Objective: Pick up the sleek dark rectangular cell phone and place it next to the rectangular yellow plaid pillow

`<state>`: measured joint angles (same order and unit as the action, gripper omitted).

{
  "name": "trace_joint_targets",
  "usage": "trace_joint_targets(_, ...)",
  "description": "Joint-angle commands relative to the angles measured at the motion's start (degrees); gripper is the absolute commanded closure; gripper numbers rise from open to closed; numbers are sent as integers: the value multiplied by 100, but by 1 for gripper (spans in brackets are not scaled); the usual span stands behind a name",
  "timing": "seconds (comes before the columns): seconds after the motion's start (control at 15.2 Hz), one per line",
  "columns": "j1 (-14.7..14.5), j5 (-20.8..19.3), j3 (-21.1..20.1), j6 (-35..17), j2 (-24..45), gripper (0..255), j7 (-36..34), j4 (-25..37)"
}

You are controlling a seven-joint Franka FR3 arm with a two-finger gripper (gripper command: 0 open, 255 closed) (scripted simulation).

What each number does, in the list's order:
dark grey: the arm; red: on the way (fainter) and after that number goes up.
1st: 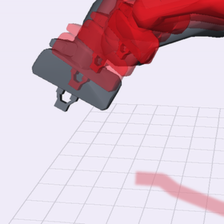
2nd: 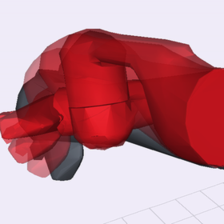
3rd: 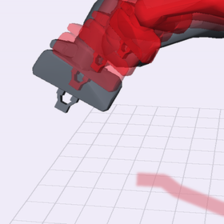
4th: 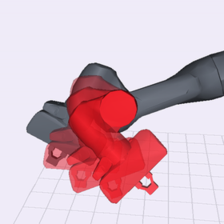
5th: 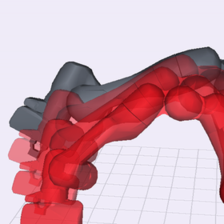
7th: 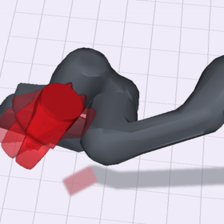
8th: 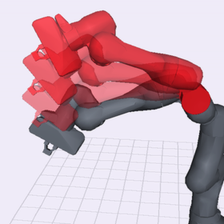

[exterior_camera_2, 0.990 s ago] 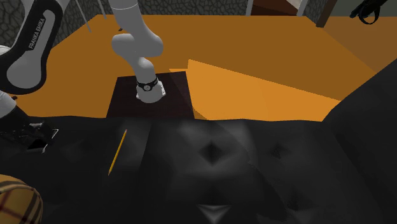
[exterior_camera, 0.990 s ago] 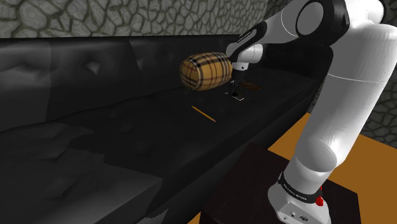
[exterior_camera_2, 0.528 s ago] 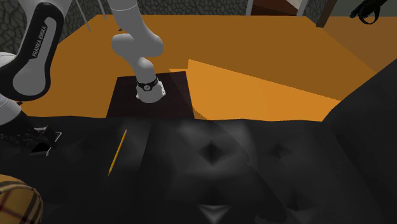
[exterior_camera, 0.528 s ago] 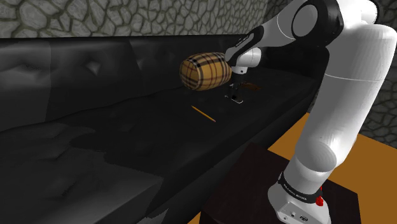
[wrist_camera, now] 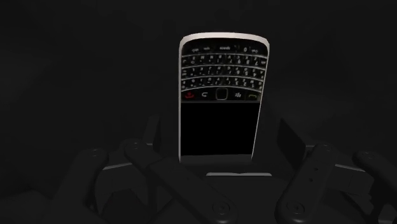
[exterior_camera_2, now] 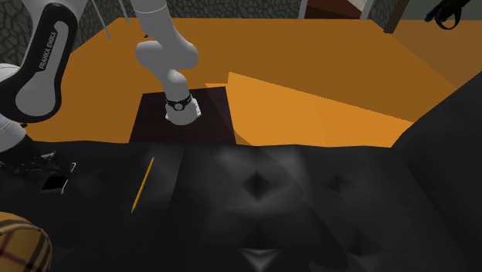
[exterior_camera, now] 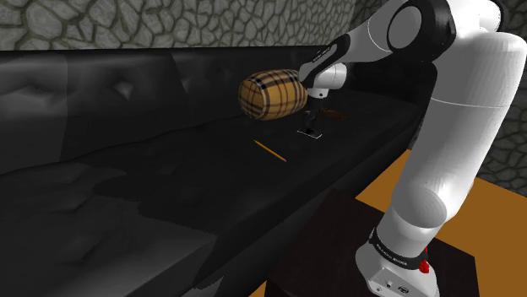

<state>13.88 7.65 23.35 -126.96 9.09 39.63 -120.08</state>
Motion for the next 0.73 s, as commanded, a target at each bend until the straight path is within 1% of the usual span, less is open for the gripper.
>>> trace_joint_targets(0.0,0,0,0,0,0,0,0,0)
trace_joint_targets(0.07,0,0,0,0,0,0,0,0)
trace_joint_targets(0.33,-21,-214,46,669,-352,0,-146,355)
trace_joint_targets(0.66,-21,-215,46,669,-352,0,-146,355)
